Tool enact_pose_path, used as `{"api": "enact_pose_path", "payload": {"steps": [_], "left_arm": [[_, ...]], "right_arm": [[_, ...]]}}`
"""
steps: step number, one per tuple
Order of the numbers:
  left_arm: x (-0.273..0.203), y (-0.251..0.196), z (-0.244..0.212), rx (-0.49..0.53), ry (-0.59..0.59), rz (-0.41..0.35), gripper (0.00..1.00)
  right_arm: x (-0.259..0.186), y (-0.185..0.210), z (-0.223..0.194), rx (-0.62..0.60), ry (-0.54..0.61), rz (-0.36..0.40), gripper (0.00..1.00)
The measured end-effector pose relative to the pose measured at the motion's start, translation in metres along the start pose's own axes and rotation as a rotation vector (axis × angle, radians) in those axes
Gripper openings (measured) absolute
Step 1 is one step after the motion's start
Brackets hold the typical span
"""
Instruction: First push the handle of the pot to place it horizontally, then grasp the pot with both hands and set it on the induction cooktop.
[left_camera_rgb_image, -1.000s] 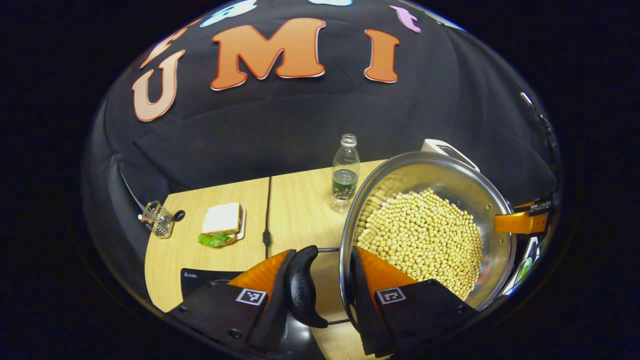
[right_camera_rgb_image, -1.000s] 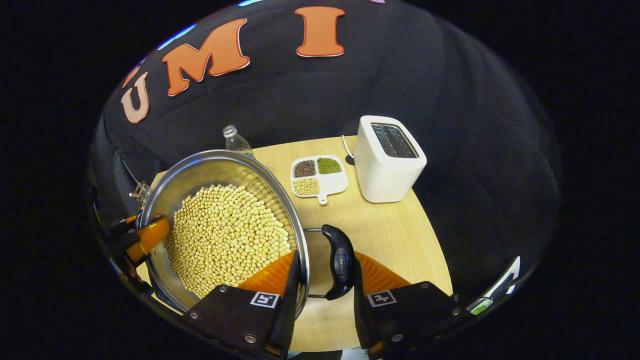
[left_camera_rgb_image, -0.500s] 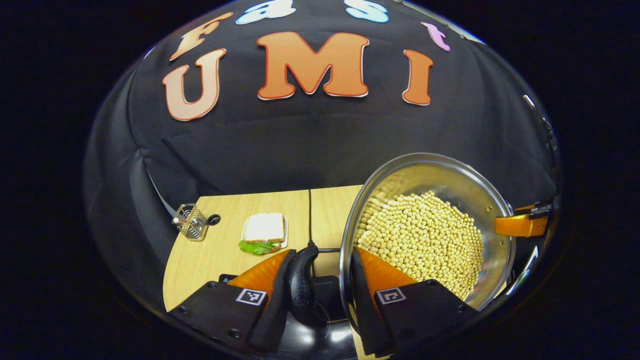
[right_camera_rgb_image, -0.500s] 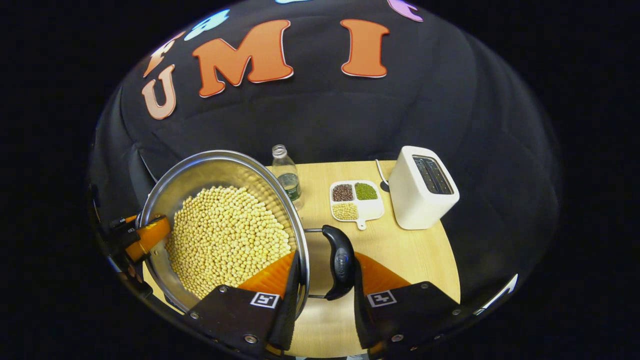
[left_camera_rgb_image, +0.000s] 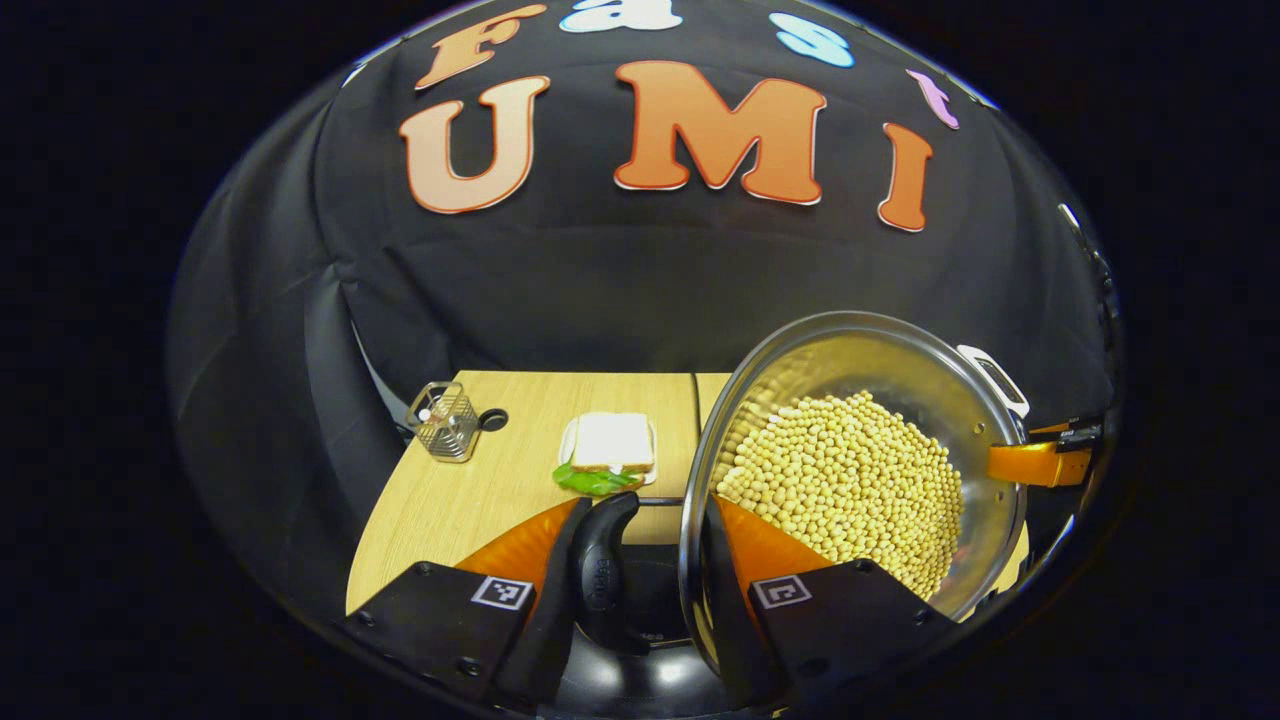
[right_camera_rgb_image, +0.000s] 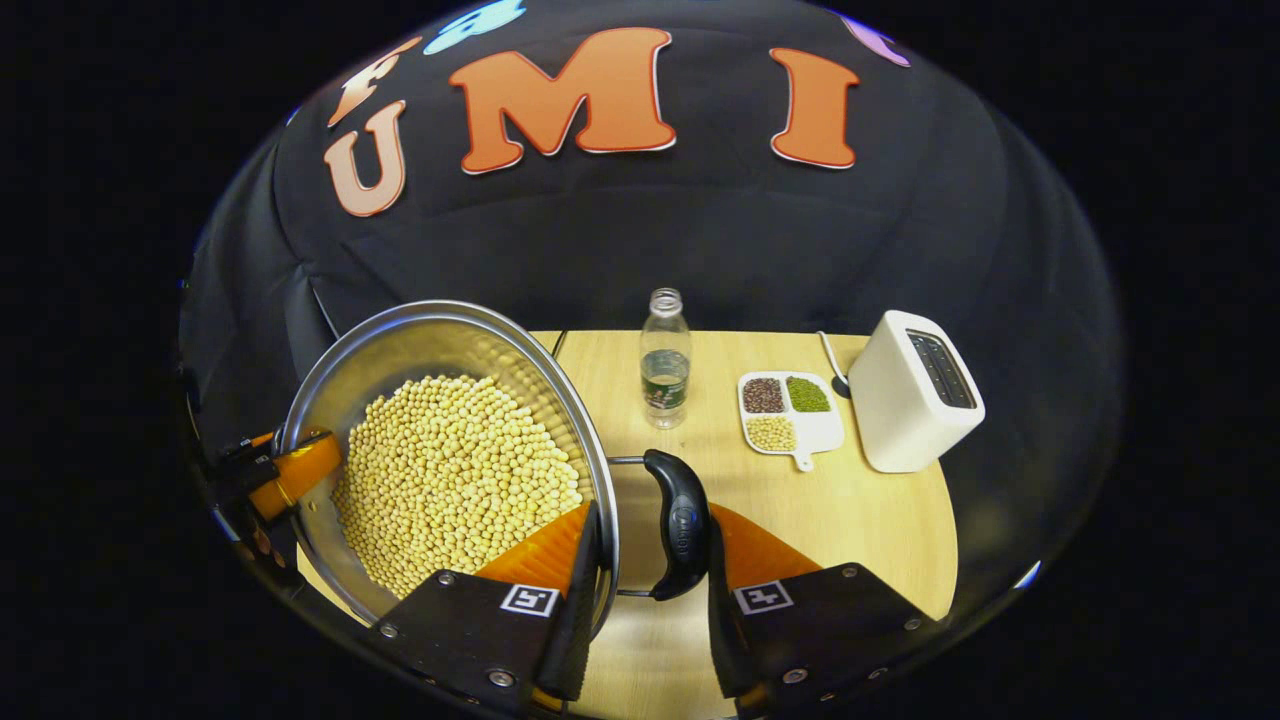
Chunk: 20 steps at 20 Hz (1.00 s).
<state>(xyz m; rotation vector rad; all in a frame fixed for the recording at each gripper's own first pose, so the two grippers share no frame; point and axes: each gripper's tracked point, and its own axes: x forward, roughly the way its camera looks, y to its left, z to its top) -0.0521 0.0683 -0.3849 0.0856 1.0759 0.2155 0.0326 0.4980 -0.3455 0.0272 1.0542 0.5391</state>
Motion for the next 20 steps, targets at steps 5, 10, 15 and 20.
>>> {"api": "enact_pose_path", "payload": {"steps": [5,10,15,20], "left_arm": [[-0.003,-0.001,-0.002,-0.024,0.027,0.028,0.65],[-0.005,-0.002,-0.002,-0.047,0.042,0.051,0.67],[-0.01,-0.003,-0.001,-0.068,0.087,0.069,0.66],[-0.011,-0.005,-0.001,-0.096,0.137,0.089,0.66]], "right_arm": [[0.041,0.018,0.002,-0.025,0.022,0.027,0.5],[0.059,0.024,0.006,-0.045,0.041,0.043,0.49],[0.069,0.033,0.011,-0.059,0.084,0.053,0.49],[0.063,0.028,0.016,-0.071,0.133,0.059,0.5]]}}
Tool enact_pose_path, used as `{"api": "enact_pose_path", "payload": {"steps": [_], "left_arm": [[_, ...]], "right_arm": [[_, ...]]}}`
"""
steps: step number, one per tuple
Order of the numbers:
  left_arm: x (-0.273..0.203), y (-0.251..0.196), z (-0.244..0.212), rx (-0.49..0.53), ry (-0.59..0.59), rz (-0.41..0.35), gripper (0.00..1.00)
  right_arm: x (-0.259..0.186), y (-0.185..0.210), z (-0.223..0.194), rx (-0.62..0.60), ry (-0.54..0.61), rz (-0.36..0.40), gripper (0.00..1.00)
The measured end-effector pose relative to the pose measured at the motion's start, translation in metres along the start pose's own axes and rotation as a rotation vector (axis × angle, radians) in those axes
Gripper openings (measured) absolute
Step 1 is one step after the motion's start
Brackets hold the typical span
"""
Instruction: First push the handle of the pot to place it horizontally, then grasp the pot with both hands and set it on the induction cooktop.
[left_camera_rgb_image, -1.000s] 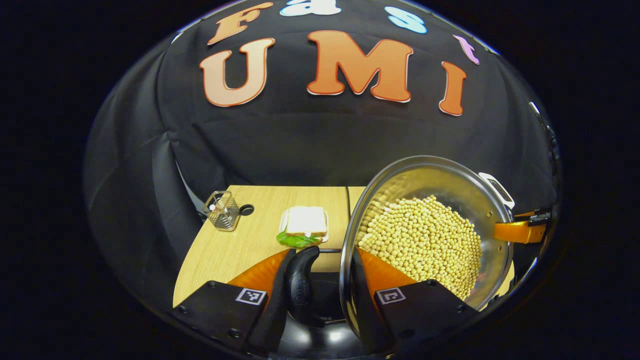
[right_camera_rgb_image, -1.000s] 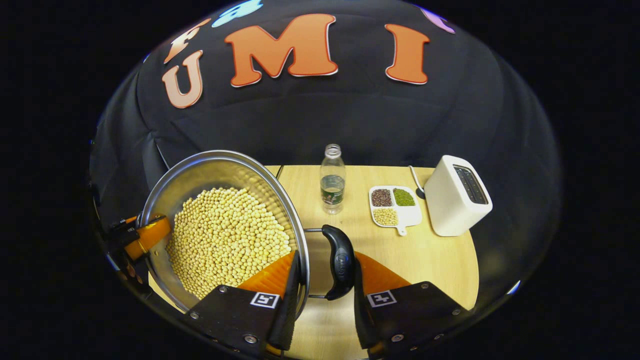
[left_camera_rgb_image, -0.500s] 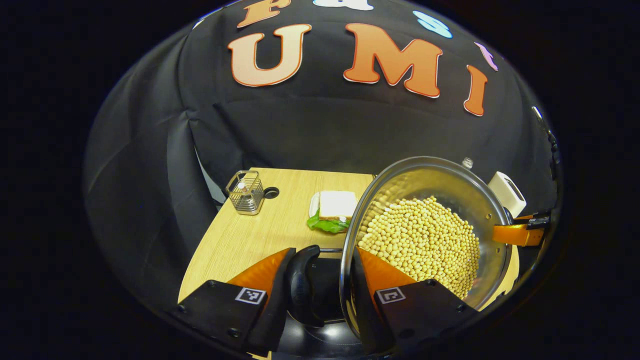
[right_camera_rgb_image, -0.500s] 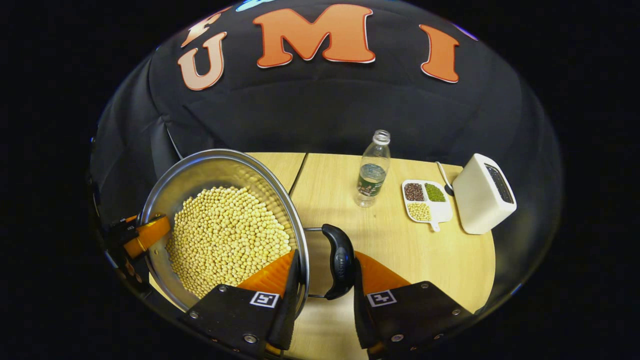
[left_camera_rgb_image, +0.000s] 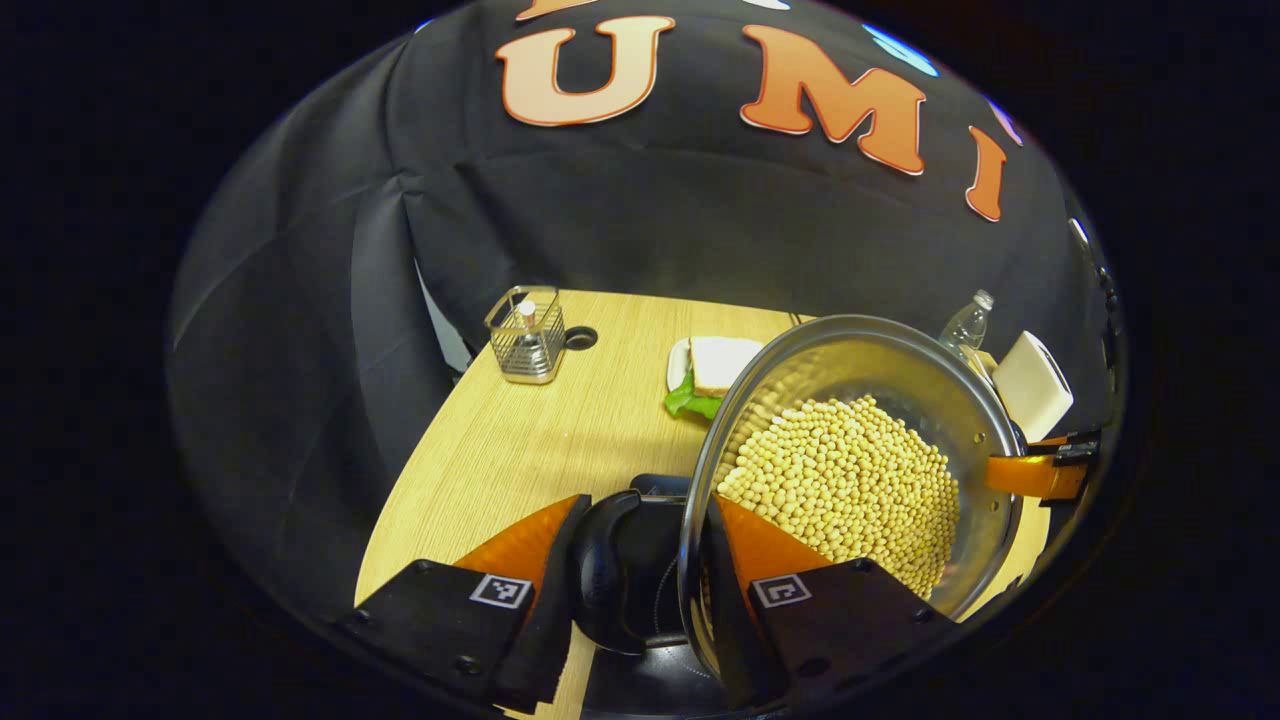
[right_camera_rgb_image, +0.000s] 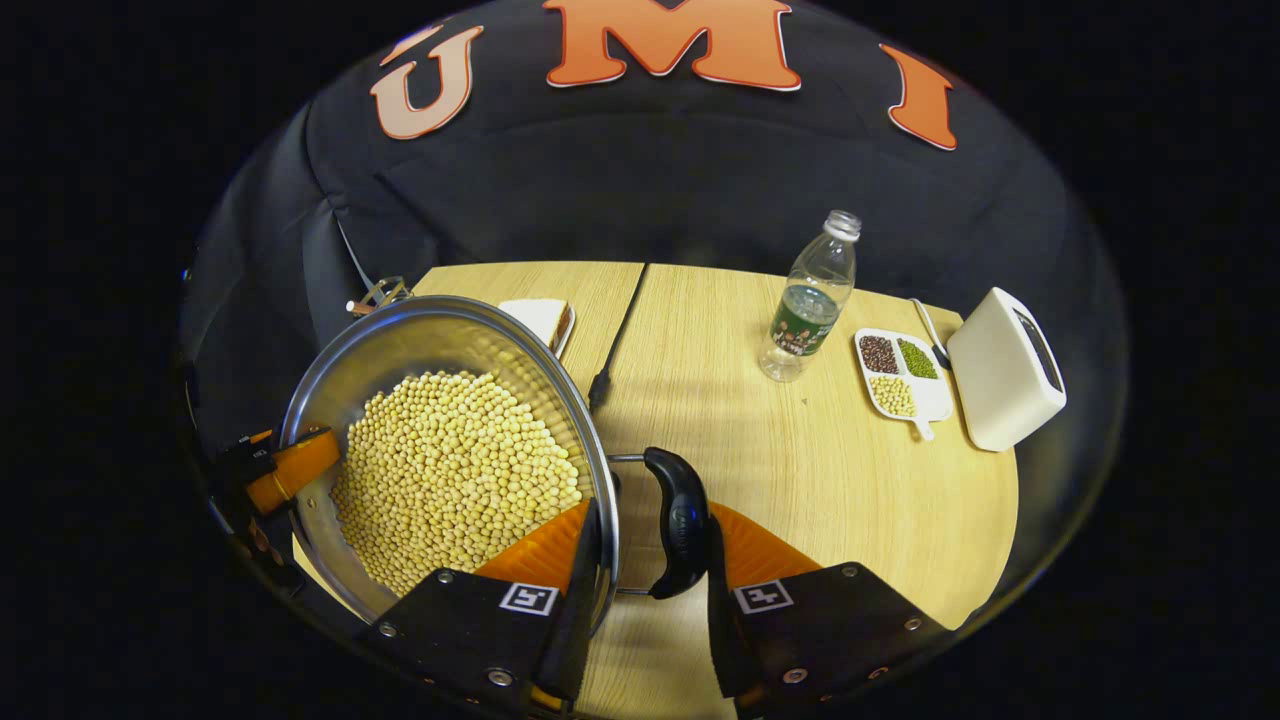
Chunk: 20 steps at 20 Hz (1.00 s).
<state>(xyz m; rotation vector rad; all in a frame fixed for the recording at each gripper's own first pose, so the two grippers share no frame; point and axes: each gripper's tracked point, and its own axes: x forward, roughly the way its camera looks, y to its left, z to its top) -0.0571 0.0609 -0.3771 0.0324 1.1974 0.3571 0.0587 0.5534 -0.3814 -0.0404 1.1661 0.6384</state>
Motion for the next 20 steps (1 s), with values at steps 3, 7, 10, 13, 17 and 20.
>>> {"api": "enact_pose_path", "payload": {"steps": [3,7,10,13,17,20], "left_arm": [[0.001,0.0,-0.002,-0.002,0.029,0.01,0.66],[-0.002,0.0,0.0,0.0,0.059,0.016,0.67],[-0.001,-0.001,-0.001,0.006,0.077,0.016,0.65],[0.002,0.0,-0.002,0.013,0.085,0.009,0.65],[0.002,-0.003,-0.011,-0.022,0.127,0.025,0.72],[-0.013,-0.007,0.006,-0.042,0.077,0.036,0.77]], "right_arm": [[-0.002,-0.001,0.003,0.001,0.039,0.007,0.5],[-0.003,-0.003,0.005,-0.003,0.064,0.012,0.5],[-0.006,-0.003,0.011,-0.005,0.077,0.012,0.5],[-0.005,-0.003,0.012,-0.007,0.075,0.017,0.5],[-0.011,-0.006,0.028,-0.019,0.062,0.083,0.57],[-0.02,-0.009,0.029,0.046,0.057,0.156,0.6]]}}
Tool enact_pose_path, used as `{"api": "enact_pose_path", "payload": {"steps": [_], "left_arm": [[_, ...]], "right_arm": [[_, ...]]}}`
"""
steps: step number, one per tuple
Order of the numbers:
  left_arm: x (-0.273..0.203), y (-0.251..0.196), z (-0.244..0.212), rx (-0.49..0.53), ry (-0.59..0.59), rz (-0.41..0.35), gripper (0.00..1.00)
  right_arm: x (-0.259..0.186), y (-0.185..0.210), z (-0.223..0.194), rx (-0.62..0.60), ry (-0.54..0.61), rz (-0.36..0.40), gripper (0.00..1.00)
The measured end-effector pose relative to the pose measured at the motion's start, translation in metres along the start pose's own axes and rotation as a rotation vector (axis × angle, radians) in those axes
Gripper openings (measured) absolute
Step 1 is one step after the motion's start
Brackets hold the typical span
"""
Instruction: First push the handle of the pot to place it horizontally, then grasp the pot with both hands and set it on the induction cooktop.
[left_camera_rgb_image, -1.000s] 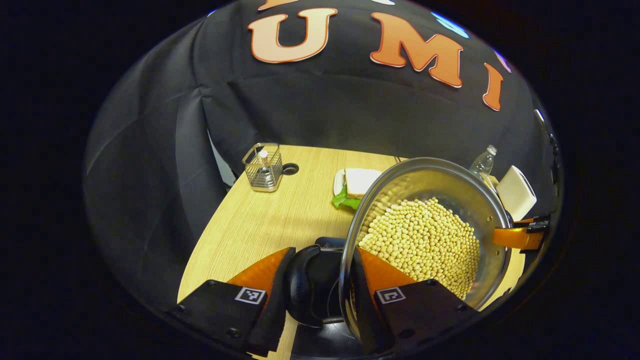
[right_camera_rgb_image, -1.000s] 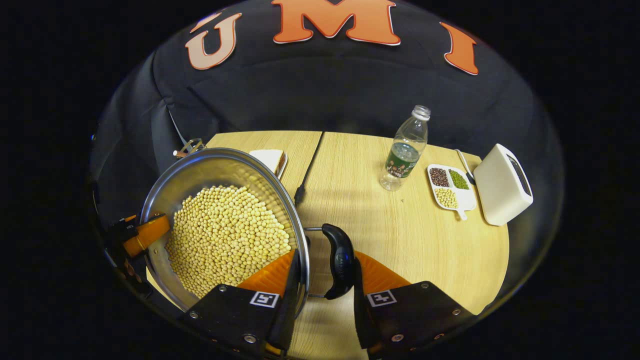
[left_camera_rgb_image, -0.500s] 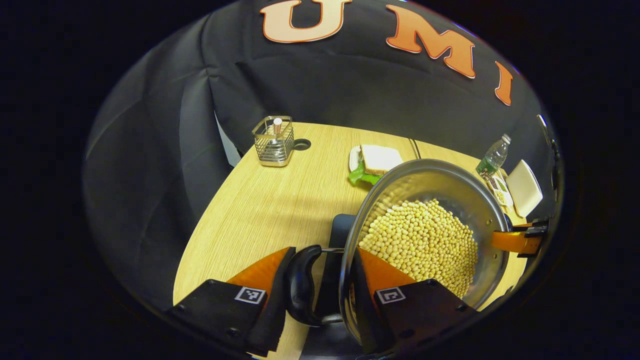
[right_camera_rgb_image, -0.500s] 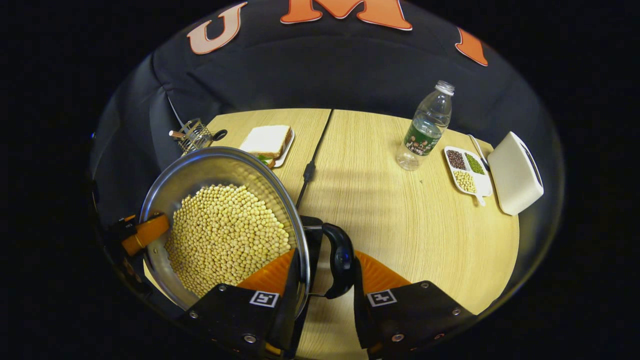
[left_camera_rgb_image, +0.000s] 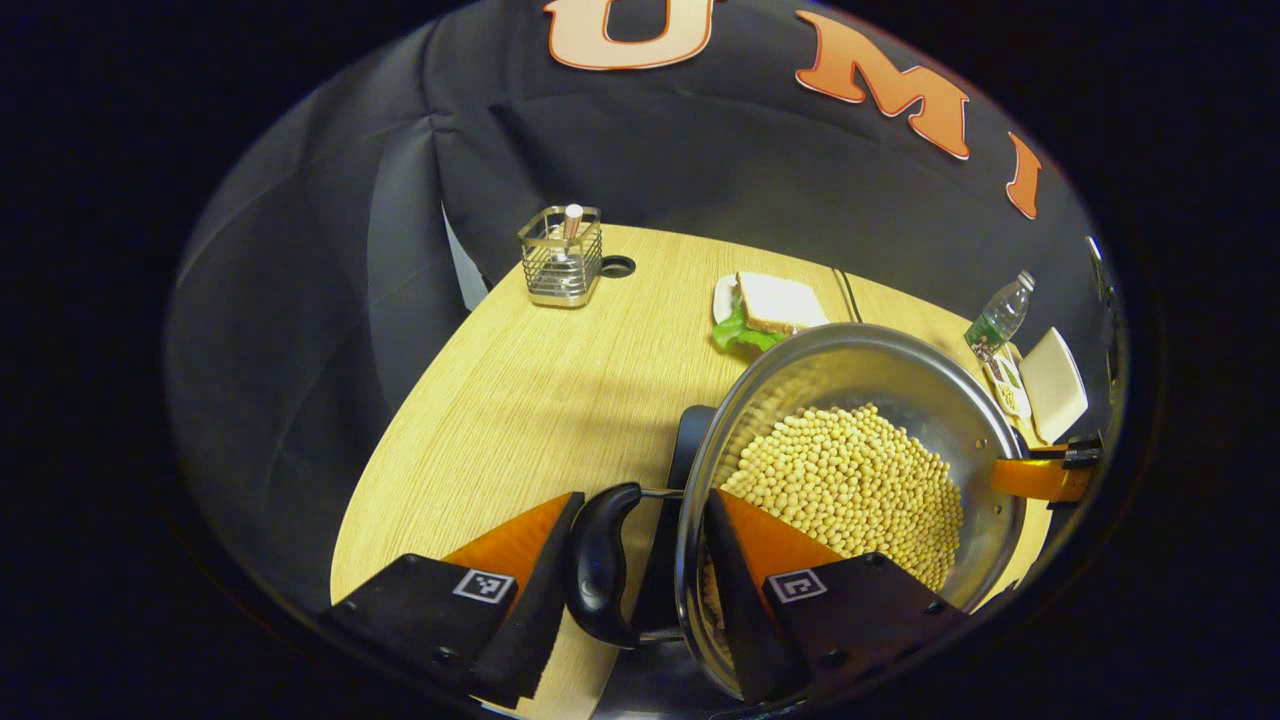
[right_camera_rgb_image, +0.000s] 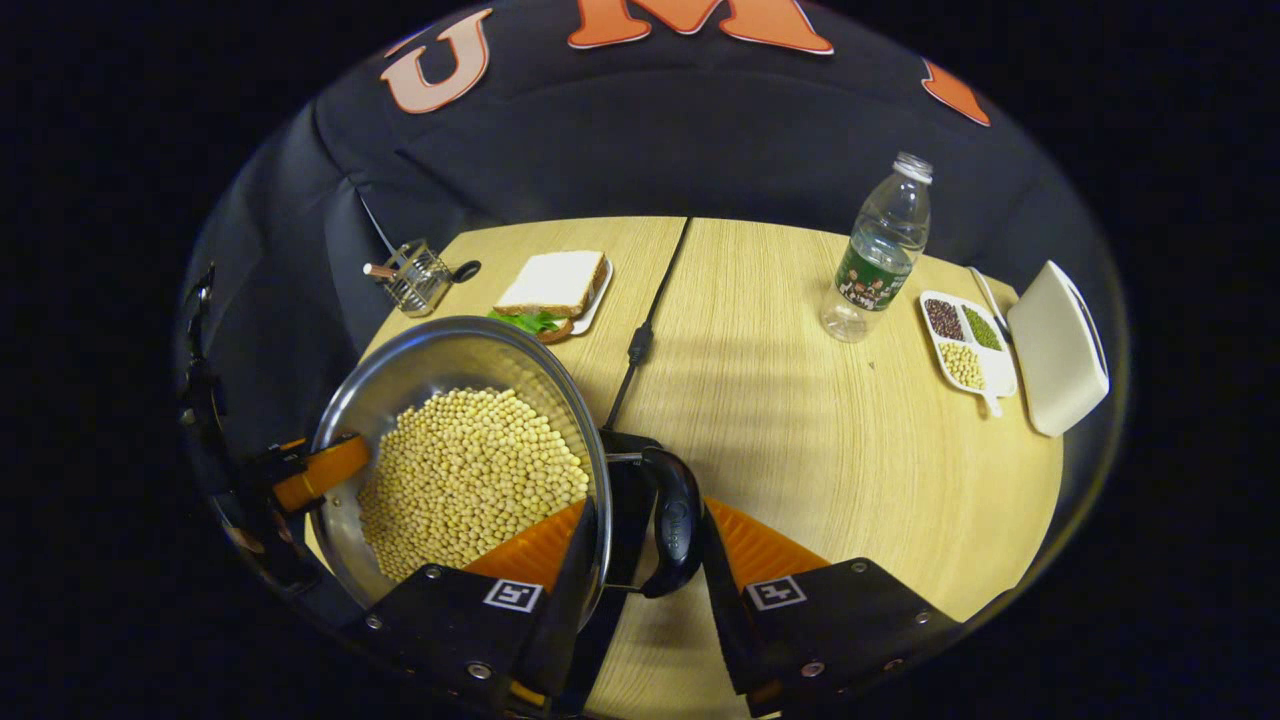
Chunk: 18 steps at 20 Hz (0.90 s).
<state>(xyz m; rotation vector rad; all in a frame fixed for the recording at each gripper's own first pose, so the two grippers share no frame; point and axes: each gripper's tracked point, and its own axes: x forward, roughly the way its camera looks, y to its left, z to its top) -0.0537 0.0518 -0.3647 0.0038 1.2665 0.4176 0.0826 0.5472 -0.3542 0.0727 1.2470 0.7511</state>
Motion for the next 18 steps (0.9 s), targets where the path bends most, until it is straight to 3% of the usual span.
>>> {"api": "enact_pose_path", "payload": {"steps": [3,5,6,7,9,13,18], "left_arm": [[-0.023,-0.002,0.015,0.016,-0.069,0.014,0.8],[-0.052,-0.008,0.027,0.033,-0.136,0.031,0.84],[-0.07,-0.01,0.035,0.042,-0.185,0.036,0.84],[-0.09,-0.014,0.045,0.055,-0.231,0.044,0.91],[-0.119,-0.03,0.063,0.079,-0.314,0.044,0.91],[-0.168,-0.09,0.091,0.088,-0.457,-0.015,0.97],[-0.248,-0.17,0.141,0.103,-0.637,-0.11,0.96]], "right_arm": [[-0.023,-0.012,0.008,0.007,-0.071,0.037,0.66],[-0.047,-0.037,0.02,-0.02,-0.155,0.01,0.74],[-0.062,-0.051,0.025,-0.03,-0.19,-0.001,0.76],[-0.077,-0.065,0.027,-0.039,-0.222,-0.019,0.74],[-0.116,-0.104,0.038,-0.058,-0.299,-0.066,0.84],[-0.208,-0.173,0.062,-0.068,-0.481,-0.16,0.88],[-0.334,-0.233,0.078,-0.087,-0.71,-0.258,0.9]]}}
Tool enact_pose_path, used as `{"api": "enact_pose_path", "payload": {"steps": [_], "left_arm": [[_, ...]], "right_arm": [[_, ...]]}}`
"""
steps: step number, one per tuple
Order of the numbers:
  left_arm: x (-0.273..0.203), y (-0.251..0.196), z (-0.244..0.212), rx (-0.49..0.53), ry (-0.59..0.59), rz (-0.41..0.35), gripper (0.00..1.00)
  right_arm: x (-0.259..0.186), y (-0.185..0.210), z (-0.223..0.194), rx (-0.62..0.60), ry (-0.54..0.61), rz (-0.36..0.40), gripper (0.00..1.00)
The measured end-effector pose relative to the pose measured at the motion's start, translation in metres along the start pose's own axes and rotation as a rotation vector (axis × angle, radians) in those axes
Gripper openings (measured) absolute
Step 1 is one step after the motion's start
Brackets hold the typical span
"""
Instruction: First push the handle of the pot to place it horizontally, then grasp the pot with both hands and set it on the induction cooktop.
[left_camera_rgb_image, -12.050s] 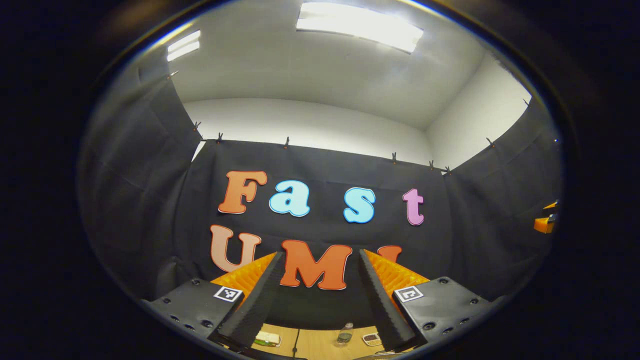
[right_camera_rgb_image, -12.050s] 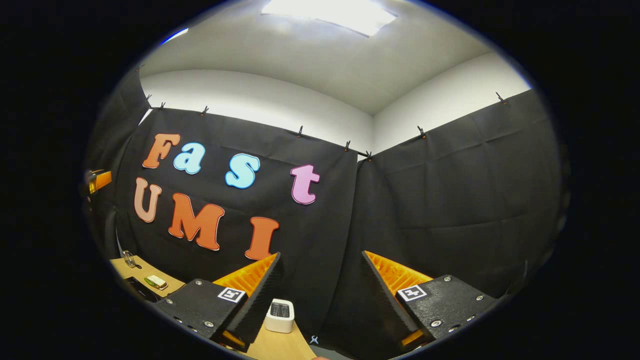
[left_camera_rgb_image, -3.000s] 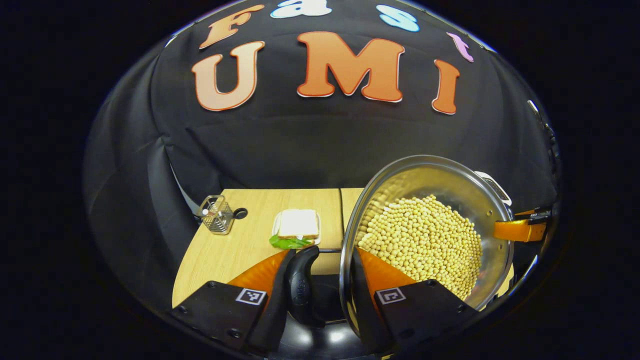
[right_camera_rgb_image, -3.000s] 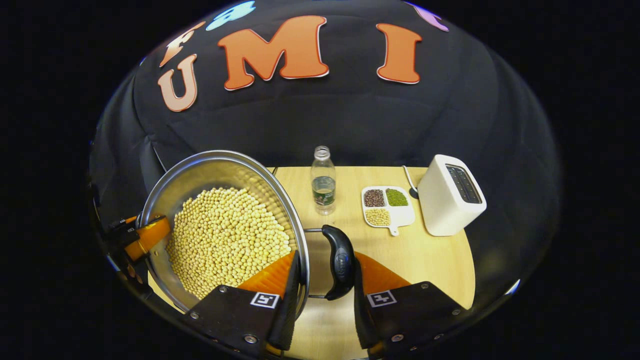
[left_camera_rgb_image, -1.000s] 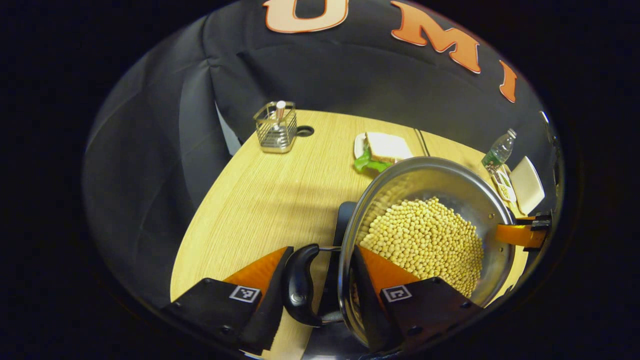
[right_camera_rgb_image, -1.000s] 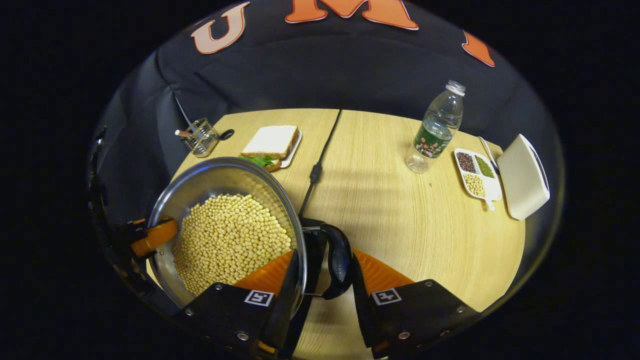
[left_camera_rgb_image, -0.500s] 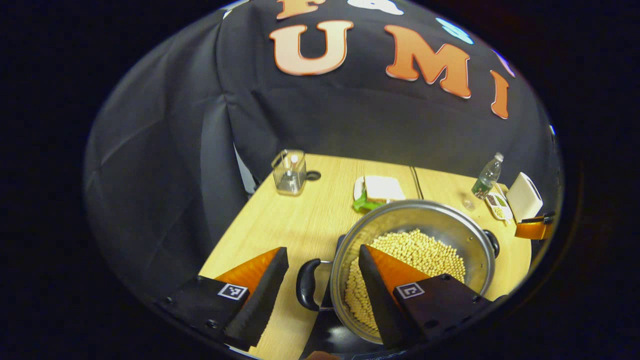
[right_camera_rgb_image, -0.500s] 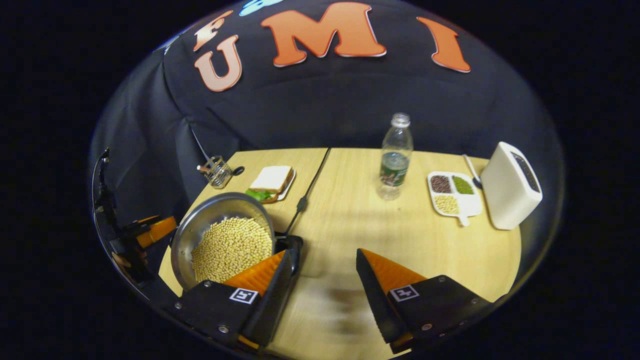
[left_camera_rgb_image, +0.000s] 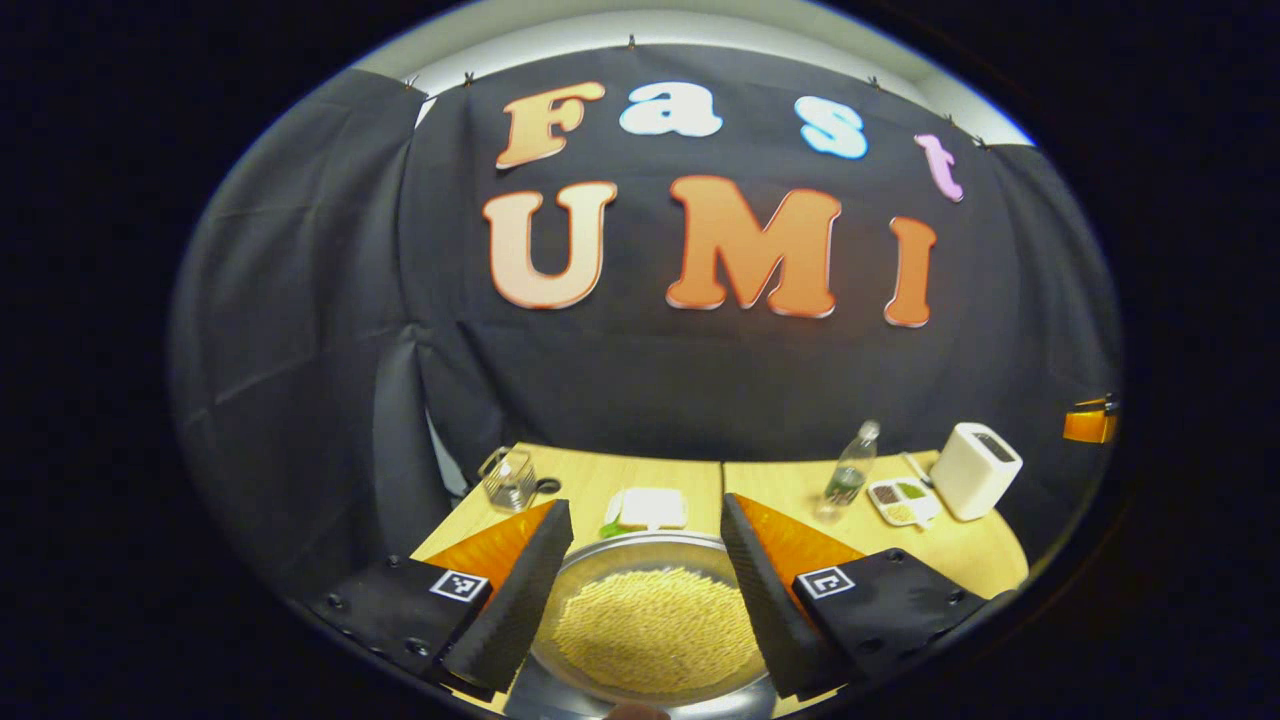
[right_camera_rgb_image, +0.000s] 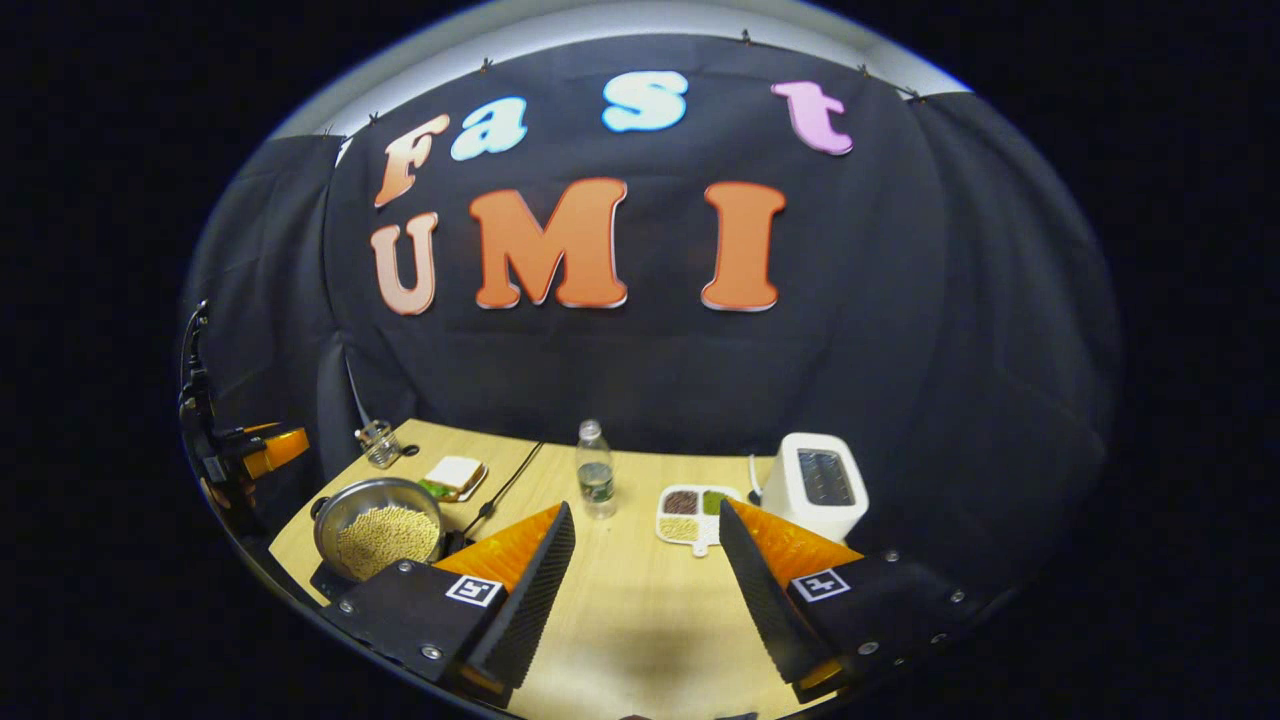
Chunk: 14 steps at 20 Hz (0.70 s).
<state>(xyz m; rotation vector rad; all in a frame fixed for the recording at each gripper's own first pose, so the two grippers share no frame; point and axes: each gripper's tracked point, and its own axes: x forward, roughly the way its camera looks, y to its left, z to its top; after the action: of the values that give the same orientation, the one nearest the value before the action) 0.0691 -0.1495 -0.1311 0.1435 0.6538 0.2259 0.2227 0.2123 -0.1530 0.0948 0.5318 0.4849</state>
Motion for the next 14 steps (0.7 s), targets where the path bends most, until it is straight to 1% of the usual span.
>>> {"api": "enact_pose_path", "payload": {"steps": [1,2,4,5,6,8,9,11,12,13,14], "left_arm": [[-0.008,-0.011,0.025,0.009,-0.046,-0.011,0.95],[-0.018,-0.021,0.049,0.015,-0.099,-0.015,0.96],[-0.035,-0.037,0.092,0.013,-0.207,-0.027,0.95],[-0.045,-0.045,0.108,0.008,-0.24,-0.033,0.96],[-0.053,-0.052,0.121,0.002,-0.274,-0.046,0.96],[-0.071,-0.068,0.156,-0.012,-0.347,-0.079,0.98],[-0.081,-0.074,0.171,-0.016,-0.383,-0.09,0.96],[-0.096,-0.079,0.197,-0.028,-0.463,-0.108,0.96],[-0.106,-0.08,0.211,-0.038,-0.497,-0.109,0.96],[-0.112,-0.08,0.222,-0.051,-0.522,-0.111,0.96],[-0.122,-0.079,0.231,-0.065,-0.537,-0.113,0.97]], "right_arm": [[-0.013,-0.016,0.018,-0.01,-0.042,-0.021,0.9],[-0.027,-0.026,0.035,-0.019,-0.085,-0.036,0.9],[-0.055,-0.046,0.067,-0.04,-0.167,-0.063,0.92],[-0.067,-0.055,0.08,-0.045,-0.199,-0.078,0.98],[-0.078,-0.061,0.094,-0.047,-0.23,-0.08,0.94],[-0.102,-0.067,0.121,-0.077,-0.287,-0.081,0.94],[-0.111,-0.07,0.131,-0.101,-0.313,-0.094,0.94],[-0.126,-0.073,0.153,-0.133,-0.354,-0.121,0.95],[-0.136,-0.072,0.166,-0.136,-0.382,-0.117,0.95],[-0.146,-0.068,0.183,-0.136,-0.412,-0.105,0.98],[-0.154,-0.064,0.195,-0.133,-0.437,-0.093,0.95]]}}
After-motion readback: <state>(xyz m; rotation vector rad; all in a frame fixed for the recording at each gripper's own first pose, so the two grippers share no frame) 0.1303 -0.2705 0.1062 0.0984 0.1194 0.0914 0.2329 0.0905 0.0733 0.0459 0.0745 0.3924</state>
